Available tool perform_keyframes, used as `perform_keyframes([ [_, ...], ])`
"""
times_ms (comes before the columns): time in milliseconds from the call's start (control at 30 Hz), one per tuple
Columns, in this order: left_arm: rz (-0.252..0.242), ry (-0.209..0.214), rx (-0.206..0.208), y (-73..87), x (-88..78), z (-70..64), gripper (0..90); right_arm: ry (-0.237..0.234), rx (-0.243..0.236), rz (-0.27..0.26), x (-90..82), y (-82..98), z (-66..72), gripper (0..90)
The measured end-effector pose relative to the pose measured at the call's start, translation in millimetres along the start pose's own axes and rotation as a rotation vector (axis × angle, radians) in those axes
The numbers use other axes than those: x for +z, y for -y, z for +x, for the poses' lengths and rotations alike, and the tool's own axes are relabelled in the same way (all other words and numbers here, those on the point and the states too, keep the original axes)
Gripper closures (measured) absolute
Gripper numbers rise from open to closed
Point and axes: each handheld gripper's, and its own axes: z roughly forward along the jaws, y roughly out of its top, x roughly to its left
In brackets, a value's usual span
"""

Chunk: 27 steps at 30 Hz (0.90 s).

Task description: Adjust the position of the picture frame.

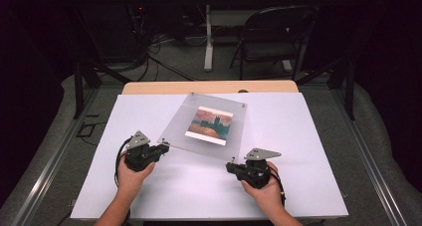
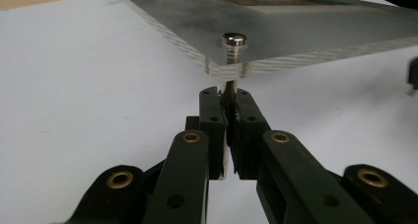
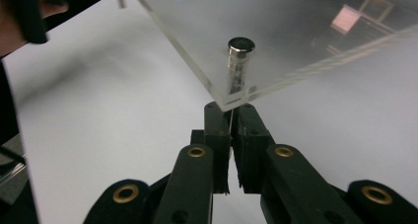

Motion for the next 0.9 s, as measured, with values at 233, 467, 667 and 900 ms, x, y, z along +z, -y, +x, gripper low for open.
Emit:
perform_keyframes([
  [233, -0.001, 0.03, 0.006, -2.6, 9.0, -15.9, 85.4, 0.075, 0.043, -0.016, -5.1, -4.2, -26.9, 85.7],
  [467, 0.003, 0.027, -0.006, -2.8, 19.9, -19.1, 85.4, 0.115, 0.053, -0.029, -6.0, -8.9, -40.1, 85.5],
  [667, 0.012, 0.019, -0.018, -2.2, 27.2, -15.7, 85.4, 0.119, 0.071, -0.034, -1.4, -10.3, -45.2, 85.5],
  [900, 0.028, 0.008, -0.032, -0.3, 35.8, -11.8, 85.3, 0.133, 0.072, -0.018, 2.2, -10.8, -48.6, 85.5],
])
